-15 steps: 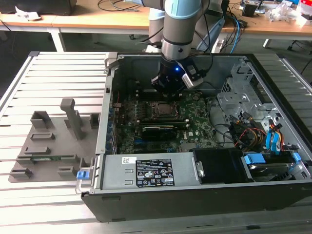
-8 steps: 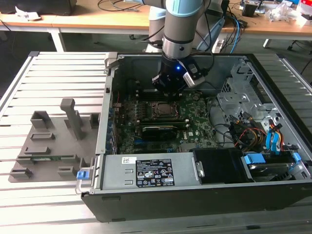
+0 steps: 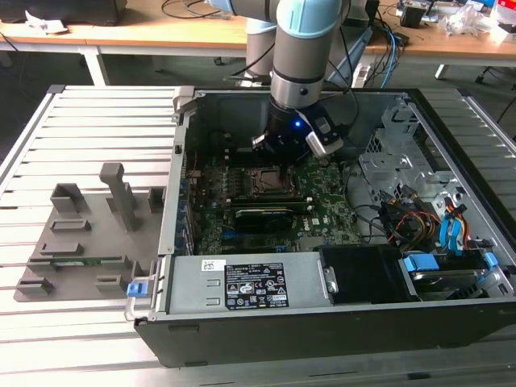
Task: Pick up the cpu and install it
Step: 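Install the first cpu locking lever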
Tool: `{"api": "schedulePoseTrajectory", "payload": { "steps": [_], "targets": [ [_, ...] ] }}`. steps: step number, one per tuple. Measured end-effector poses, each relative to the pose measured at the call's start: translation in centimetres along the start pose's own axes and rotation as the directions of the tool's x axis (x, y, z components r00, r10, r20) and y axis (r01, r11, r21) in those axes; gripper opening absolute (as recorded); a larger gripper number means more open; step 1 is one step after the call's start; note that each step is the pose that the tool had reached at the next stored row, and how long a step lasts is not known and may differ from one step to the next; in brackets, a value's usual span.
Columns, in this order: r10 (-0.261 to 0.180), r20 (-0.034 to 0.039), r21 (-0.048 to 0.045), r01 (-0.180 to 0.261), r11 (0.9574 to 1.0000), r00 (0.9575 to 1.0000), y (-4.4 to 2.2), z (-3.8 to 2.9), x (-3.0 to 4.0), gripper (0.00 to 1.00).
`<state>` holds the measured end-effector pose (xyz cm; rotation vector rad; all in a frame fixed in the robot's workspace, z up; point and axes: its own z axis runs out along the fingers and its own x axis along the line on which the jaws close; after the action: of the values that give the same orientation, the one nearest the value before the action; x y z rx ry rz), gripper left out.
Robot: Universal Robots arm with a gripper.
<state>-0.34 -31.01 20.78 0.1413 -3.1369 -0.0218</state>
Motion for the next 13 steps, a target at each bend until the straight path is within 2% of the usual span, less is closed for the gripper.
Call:
{"api": "schedulePoseTrajectory", "payload": {
  "steps": [4, 5, 8, 13],
  "targets": [
    [0.000, 0.0000, 0.0002, 0.000, 1.0000, 1.0000, -1.37, -0.02, 0.12, 0.11],
    [0.000, 0.0002, 0.0024, 0.000, 1.0000, 1.0000, -1.42, -0.17, 0.13, 0.11],
    [0.000, 0.0017, 0.0061, 0.000, 1.0000, 1.0000, -1.40, -1.57, 0.13, 0.11],
    [0.000, 0.0016, 0.0130, 0.000, 0.9999, 1.0000, -1.38, -3.05, 0.13, 0.11]
  ]
}}
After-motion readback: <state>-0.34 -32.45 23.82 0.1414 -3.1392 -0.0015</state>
